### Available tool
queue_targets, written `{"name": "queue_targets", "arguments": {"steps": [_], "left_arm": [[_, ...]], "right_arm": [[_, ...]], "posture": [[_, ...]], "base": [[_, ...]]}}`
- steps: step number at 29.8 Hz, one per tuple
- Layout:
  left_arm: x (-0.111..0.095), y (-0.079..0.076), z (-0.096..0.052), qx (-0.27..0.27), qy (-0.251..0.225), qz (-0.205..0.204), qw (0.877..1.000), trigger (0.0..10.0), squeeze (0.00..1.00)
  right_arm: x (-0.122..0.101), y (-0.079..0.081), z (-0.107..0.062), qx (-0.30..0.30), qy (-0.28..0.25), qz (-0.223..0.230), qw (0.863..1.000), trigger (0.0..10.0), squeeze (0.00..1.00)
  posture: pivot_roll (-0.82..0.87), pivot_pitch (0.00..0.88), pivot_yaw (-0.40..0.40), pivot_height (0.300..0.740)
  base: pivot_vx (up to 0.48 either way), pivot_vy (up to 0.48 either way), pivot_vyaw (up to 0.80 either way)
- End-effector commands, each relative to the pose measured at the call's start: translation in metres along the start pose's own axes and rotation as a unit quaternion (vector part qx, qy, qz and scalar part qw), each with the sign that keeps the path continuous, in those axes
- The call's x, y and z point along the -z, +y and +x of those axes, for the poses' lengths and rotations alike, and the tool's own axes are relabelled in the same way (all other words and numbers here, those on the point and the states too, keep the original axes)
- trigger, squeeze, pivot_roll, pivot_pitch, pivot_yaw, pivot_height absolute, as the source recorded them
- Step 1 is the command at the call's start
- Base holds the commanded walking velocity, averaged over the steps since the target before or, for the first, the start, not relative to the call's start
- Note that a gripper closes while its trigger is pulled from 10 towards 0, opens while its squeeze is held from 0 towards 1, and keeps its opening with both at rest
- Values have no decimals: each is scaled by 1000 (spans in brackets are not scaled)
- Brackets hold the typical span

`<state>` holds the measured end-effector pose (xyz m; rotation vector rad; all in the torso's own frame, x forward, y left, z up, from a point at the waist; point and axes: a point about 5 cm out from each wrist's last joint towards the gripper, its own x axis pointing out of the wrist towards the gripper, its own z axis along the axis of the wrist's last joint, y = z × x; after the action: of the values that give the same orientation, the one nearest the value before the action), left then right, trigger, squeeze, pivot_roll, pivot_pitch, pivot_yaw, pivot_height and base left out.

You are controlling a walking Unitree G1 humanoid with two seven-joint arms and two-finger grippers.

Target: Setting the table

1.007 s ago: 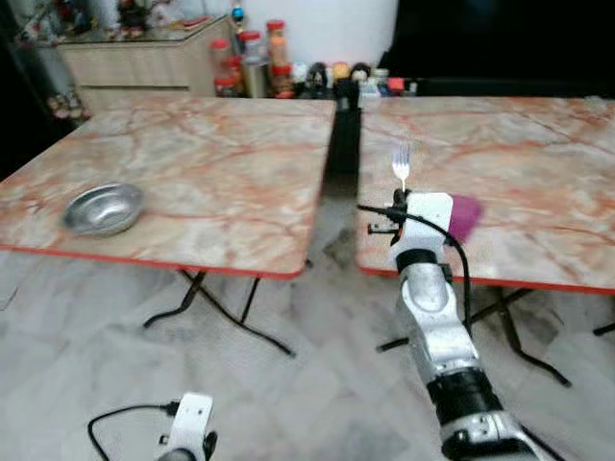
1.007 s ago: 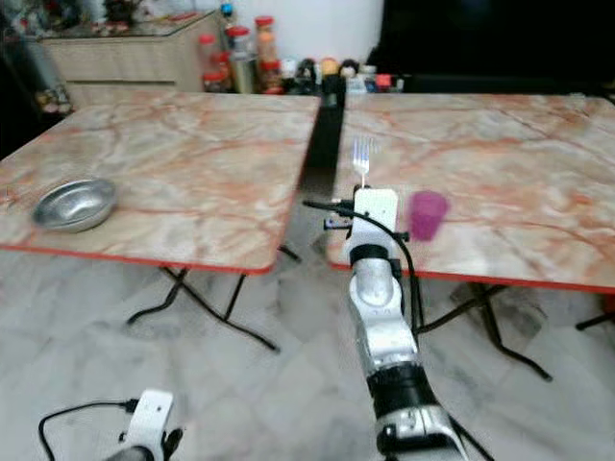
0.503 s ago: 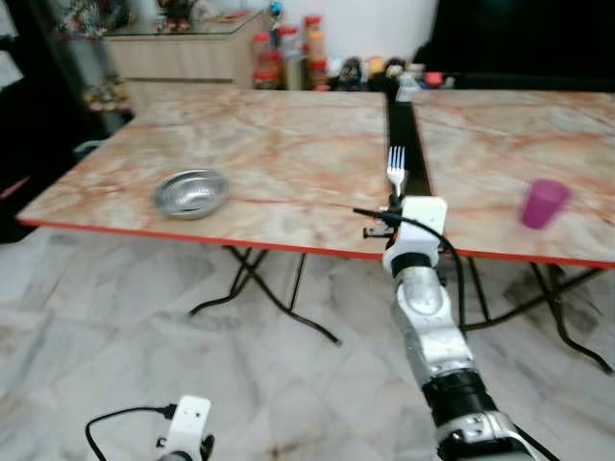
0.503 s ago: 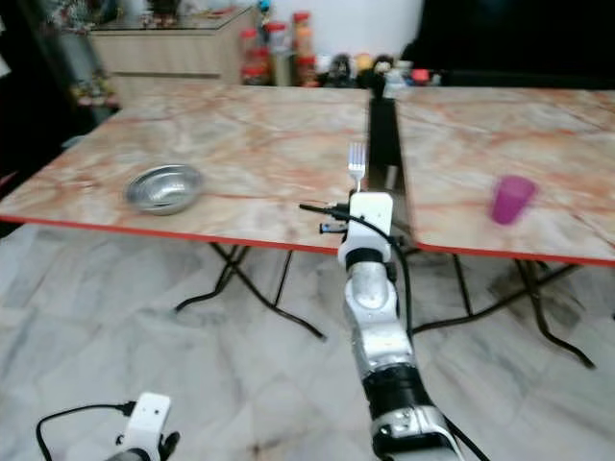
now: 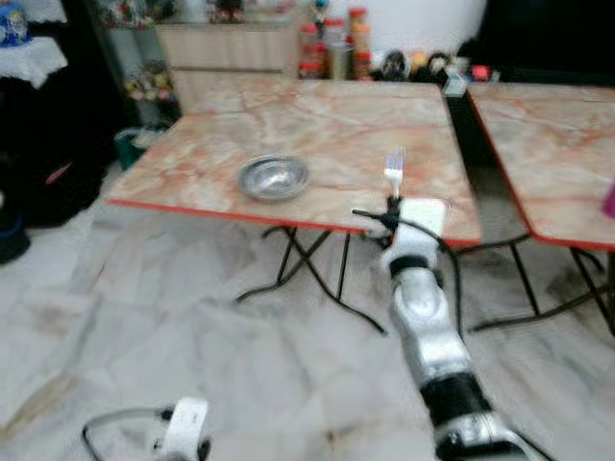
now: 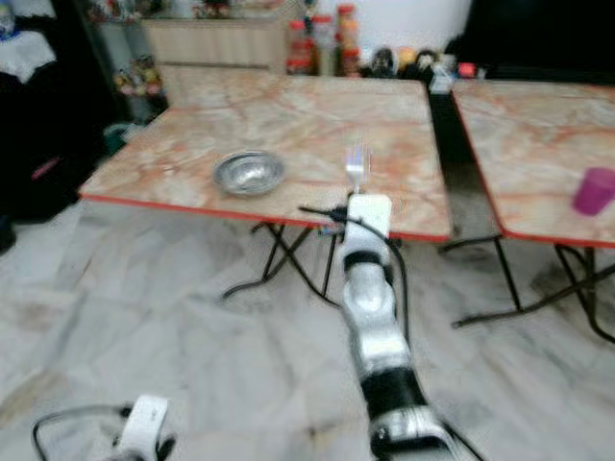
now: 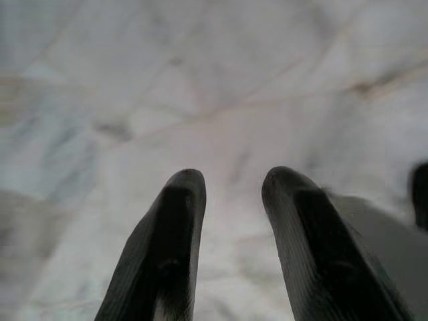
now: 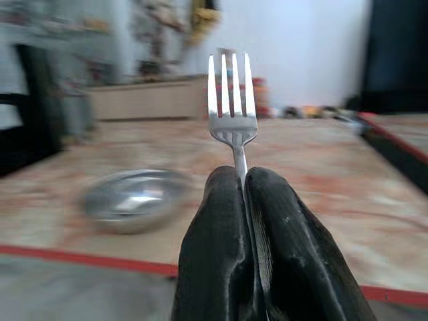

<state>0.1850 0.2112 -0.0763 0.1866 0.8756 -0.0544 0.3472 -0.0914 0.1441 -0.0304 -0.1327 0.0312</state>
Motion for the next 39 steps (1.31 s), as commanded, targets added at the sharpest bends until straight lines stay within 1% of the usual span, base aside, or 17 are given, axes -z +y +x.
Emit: {"name": "queue_targets", "arguments": {"steps": [1, 14, 17, 19, 26, 32, 39], "left_arm": [[-3, -6, 1, 8, -6, 13, 1000, 10000, 0], [-1, -5, 1, 6, -4, 8, 1000, 10000, 0], [-3, -6, 1, 4, -6, 8, 1000, 10000, 0], [-4, -5, 1, 4, -7, 8, 1000, 10000, 0], [-6, -4, 2, 1, -9, 8, 1000, 10000, 0], [-6, -3, 2, -1, -8, 6, 1000, 10000, 0], [-4, -6, 2, -2, -7, -1, 1000, 10000, 0]], "right_arm": [[-6, -10, 3, 13, -16, -5, 1000, 10000, 0], [-5, -9, 1, 14, -14, -2, 1000, 10000, 0], [-6, -9, 1, 11, -16, 8, 1000, 10000, 0], [-7, -9, 2, 10, -17, 7, 1000, 10000, 0], [-7, -9, 0, 12, -20, 13, 1000, 10000, 0], [-8, -7, 0, 10, -22, 7, 1000, 10000, 0], [-10, -5, 1, -3, -25, 1, 1000, 10000, 0]], "posture": [[-14, 0, 34, 736], [-16, 0, 32, 736], [-19, 0, 32, 736], [-20, 0, 33, 736], [-16, 0, 34, 736], [-13, 0, 34, 736], [-8, 0, 25, 736]], "base": [[0, 0, 0], [20, 0, 0], [360, 0, 0], [409, 0, 0], [416, 0, -771], [440, 0, 0], [441, 0, 0]]}}
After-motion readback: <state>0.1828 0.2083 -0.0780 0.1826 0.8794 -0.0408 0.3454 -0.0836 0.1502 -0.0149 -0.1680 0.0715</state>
